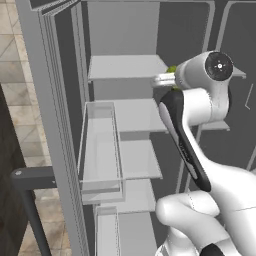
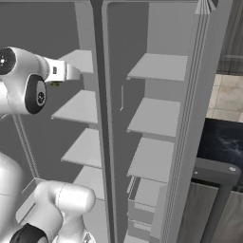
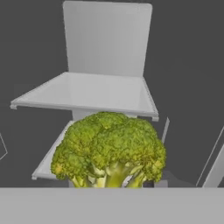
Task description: Gather the corn and broccoli from the fridge and place them on a tray on the dining counter. Then gather the steak and fish from the fridge and place them on the other tray.
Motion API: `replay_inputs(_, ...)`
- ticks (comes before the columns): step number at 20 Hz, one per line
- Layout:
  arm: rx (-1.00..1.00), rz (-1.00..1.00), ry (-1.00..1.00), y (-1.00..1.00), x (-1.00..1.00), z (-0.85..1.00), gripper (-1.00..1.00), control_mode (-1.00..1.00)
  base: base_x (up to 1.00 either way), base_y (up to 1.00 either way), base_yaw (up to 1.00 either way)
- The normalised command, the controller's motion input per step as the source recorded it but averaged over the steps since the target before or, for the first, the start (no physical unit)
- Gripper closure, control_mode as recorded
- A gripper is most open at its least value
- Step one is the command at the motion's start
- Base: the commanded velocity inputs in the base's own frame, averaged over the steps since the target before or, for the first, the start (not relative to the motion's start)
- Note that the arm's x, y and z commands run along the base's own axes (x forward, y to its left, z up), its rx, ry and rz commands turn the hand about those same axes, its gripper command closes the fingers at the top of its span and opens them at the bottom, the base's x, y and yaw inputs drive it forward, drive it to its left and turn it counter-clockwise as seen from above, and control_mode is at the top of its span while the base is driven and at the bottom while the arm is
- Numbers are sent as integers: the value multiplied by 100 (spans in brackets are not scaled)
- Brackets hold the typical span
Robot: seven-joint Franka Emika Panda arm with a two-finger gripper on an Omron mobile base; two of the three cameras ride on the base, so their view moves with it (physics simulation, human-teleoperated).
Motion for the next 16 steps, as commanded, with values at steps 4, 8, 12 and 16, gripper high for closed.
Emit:
replay_inputs(4,0,8,-2,-6,-29,0,100,-100,0,0,0)
replay_inputs(8,0,5,-8,0,-53,0,100,-100,0,0,0)
replay_inputs(12,-1,1,-16,0,-63,0,100,-100,0,0,0)
replay_inputs(16,0,0,-11,-4,-49,0,100,-100,0,0,0)
